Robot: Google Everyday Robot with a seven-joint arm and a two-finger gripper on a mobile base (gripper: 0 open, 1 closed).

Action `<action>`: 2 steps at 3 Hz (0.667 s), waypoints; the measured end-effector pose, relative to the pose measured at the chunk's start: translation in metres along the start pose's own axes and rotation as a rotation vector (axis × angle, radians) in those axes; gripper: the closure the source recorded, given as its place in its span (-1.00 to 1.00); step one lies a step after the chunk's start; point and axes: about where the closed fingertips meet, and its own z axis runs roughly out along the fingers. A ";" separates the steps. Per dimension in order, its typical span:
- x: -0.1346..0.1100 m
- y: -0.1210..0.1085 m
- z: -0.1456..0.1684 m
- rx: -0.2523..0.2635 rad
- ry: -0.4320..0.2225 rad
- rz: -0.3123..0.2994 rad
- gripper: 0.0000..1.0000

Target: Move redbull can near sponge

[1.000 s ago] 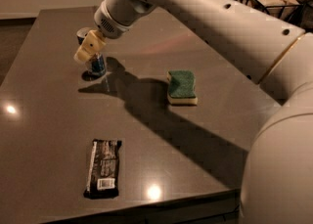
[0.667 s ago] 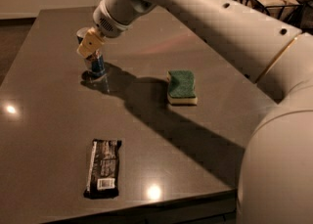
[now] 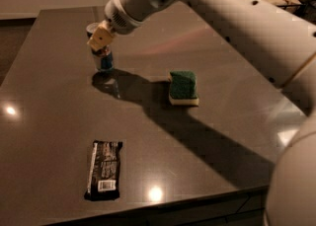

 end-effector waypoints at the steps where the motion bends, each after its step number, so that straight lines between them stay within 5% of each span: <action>1: 0.016 -0.006 -0.040 0.025 -0.025 0.011 1.00; 2: 0.038 -0.016 -0.070 0.044 -0.028 0.016 1.00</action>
Offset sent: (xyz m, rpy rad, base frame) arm -0.0125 -0.1283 0.0269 0.0254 -0.0428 -0.0714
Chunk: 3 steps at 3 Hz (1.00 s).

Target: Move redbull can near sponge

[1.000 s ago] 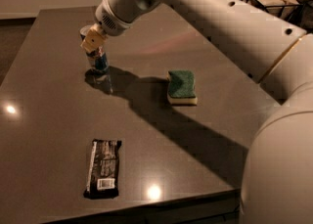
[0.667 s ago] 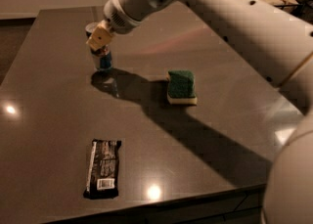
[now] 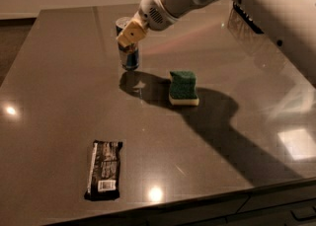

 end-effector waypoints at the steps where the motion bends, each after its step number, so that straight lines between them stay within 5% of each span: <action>1: 0.021 -0.005 -0.017 0.002 0.009 -0.002 1.00; 3: 0.054 -0.002 -0.034 -0.017 0.017 -0.010 1.00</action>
Offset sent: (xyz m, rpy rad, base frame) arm -0.0202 -0.0761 -0.0200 -0.0183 0.0074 0.0101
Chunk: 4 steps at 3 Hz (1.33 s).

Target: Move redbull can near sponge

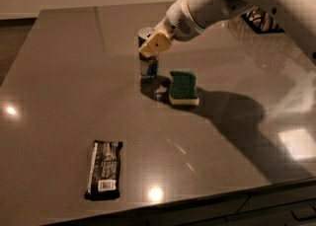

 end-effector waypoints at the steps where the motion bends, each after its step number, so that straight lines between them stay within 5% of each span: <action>1: 0.011 0.002 -0.002 -0.001 0.014 -0.003 0.73; 4: 0.020 0.006 0.001 -0.009 0.031 -0.007 -0.67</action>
Offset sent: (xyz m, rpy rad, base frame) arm -0.0104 -0.0259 -0.0204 -0.0460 0.0123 -0.0063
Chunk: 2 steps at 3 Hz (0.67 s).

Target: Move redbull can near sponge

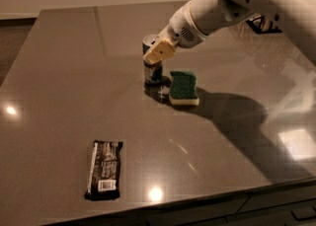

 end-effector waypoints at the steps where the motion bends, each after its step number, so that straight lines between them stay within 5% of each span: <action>1: -0.001 0.001 0.002 -0.004 0.001 -0.002 -1.00; 2: -0.001 0.001 0.002 -0.004 0.001 -0.002 -1.00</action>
Offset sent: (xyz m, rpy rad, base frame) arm -0.0004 0.0017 -0.0007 -0.0004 0.0013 0.0032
